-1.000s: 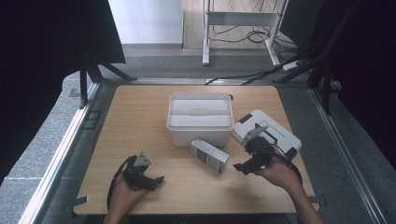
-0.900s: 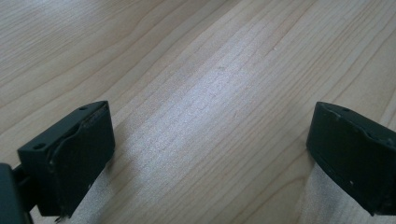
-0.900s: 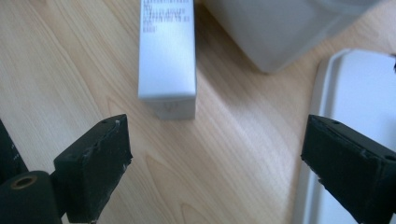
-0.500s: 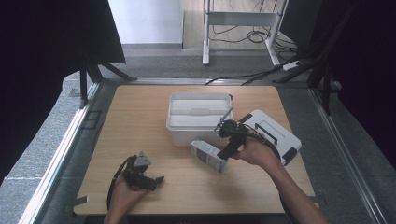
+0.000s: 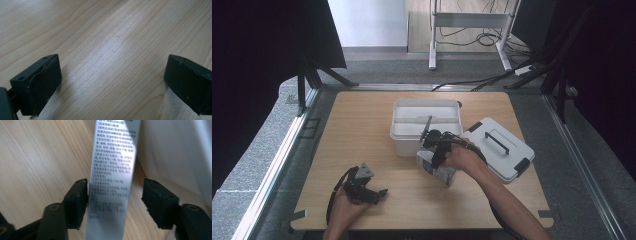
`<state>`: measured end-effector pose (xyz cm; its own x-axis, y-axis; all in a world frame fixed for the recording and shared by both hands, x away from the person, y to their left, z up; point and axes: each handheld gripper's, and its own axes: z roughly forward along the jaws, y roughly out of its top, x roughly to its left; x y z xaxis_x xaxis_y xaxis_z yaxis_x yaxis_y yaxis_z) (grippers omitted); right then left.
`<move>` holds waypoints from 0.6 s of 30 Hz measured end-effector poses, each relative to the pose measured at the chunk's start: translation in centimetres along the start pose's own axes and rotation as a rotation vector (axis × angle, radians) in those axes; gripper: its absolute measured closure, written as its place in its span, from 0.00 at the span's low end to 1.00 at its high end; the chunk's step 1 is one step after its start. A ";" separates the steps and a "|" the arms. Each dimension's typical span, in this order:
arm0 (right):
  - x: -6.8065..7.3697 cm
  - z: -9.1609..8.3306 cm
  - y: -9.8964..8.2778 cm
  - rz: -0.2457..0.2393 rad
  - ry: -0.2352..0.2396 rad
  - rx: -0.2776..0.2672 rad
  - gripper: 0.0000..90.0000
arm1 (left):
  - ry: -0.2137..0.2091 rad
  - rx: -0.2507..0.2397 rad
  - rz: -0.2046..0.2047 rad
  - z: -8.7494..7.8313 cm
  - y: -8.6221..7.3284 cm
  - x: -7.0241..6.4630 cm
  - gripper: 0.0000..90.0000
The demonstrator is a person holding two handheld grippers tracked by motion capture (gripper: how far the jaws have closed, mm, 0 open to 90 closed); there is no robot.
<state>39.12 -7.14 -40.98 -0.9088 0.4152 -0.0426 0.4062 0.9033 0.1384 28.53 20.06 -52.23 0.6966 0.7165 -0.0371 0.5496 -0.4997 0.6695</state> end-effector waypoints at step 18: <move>1.7 0.6 0.9 -0.090 -0.004 0.060 0.61 | -0.001 0.001 0.000 0.0 0.0 0.0 0.01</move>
<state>38.06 -5.55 -41.50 -0.9416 0.3322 -0.0557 0.3279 0.9418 0.0745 28.53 20.06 -52.22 0.6969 0.7162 -0.0376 0.5499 -0.4999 0.6691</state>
